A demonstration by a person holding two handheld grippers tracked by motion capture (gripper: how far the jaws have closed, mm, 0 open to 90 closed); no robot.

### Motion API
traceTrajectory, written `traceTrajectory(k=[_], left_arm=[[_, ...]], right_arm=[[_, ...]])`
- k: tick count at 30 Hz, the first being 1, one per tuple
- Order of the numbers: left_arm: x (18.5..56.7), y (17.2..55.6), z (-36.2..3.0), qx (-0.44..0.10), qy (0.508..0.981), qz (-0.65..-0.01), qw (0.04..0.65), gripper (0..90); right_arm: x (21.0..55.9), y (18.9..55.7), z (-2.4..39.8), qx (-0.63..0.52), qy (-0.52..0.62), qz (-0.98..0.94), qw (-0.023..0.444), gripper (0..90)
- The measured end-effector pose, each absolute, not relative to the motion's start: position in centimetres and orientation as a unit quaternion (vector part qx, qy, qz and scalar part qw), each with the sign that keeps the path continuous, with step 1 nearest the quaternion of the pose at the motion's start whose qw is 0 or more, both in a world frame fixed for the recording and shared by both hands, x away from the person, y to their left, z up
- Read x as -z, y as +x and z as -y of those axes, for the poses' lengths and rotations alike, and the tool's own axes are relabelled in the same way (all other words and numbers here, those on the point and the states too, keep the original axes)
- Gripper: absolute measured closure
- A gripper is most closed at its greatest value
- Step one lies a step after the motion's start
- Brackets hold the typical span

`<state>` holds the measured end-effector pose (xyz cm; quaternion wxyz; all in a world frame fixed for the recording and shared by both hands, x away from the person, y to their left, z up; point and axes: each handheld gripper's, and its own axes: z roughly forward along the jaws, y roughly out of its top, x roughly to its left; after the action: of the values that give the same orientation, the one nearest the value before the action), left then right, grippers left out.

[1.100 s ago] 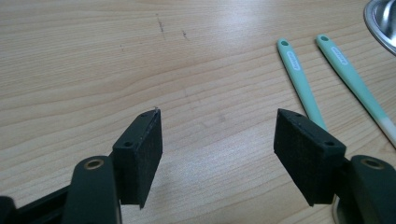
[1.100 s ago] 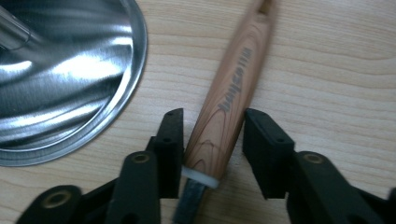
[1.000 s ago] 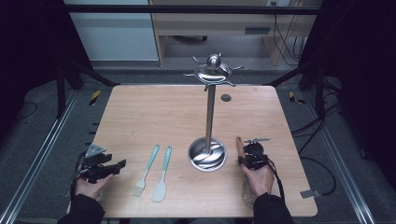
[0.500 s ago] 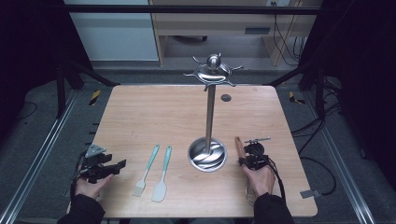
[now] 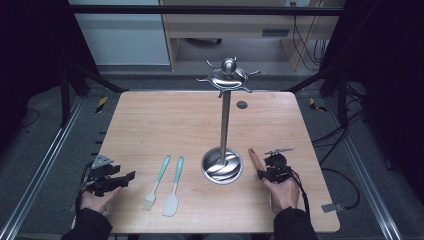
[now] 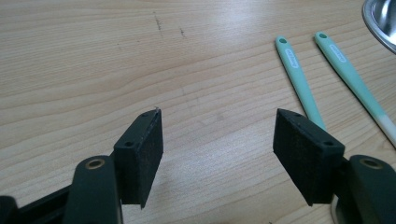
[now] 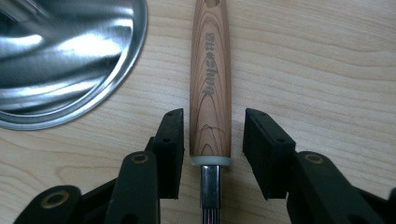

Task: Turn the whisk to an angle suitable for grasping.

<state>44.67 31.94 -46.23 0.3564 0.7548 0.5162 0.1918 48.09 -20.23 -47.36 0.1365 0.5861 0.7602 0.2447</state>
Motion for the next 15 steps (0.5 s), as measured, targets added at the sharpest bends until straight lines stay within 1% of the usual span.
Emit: traceTrajectory(k=[3, 8, 12, 14, 15], left_arm=[[46.25, 44.68, -31.95, -0.19, 0.755, -0.517, 0.356, 32.6], [46.26, 44.69, -31.92, -0.19, 0.756, -0.516, 0.356, 32.6], [46.28, 44.71, -31.93, -0.189, 0.756, -0.517, 0.355, 32.5], [46.28, 44.71, -31.95, -0.189, 0.756, -0.517, 0.356, 32.6], [46.26, 44.68, -31.96, -0.189, 0.756, -0.517, 0.356, 32.6]], right_arm=[[46.91, 47.68, 20.61, -0.247, 0.587, -0.76, 0.133, 62.6], [47.17, 47.63, 20.51, -0.23, 0.58, -0.77, 0.132, 63.4], [47.42, 47.71, 20.08, -0.218, 0.581, -0.775, 0.122, 65.5], [47.43, 47.63, 20.1, -0.214, 0.578, -0.777, 0.124, 65.8], [47.31, 47.33, 20.08, -0.211, 0.575, -0.78, 0.128, 67.4]])
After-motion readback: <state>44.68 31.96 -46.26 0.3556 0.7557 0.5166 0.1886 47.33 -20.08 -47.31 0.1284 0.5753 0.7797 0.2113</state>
